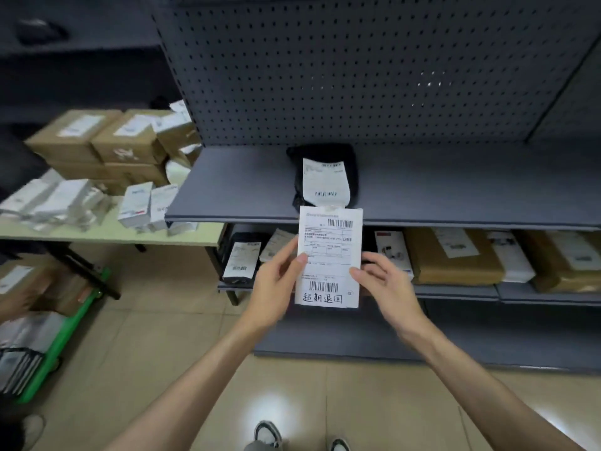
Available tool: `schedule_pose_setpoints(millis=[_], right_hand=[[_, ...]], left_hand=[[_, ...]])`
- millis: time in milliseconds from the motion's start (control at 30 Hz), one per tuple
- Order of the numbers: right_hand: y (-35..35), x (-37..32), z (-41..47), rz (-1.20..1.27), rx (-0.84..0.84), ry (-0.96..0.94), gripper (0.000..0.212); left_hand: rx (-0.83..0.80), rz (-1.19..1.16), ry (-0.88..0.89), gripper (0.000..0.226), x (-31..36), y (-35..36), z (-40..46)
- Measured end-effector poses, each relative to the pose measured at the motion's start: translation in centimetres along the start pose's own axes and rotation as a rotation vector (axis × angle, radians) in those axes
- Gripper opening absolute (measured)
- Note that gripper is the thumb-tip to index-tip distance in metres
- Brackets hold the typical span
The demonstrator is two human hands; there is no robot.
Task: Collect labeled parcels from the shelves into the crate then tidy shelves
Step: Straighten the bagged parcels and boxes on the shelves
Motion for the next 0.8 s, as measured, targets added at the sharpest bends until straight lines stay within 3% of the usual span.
schedule_pose_setpoints(millis=[467,633,800], right_hand=[[-3.5,-25.0,6.6,-0.091,0.040,-0.501,0.026],[-4.1,-29.6,6.8,-0.096,0.029,-0.571,0.021],[-4.7,-30.0,8.2,-0.120,0.014,-0.593,0.021]], left_hand=[[0.062,0.034,0.460,0.035,24.5,0.1,8.9],[0.101,0.012,0.480,0.037,28.6,-0.1,10.7],[0.130,-0.012,0.452,0.036,28.8,0.3,11.8]])
Point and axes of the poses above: each hand's wrist, its own z-axis towards the middle knuckle, its own y-axis out of the palm, x = y × z, the point moved 1 cm from there along z, towards the middle knuckle, and after that the axes turned 1 degree about -x, right-handed, at the moved point
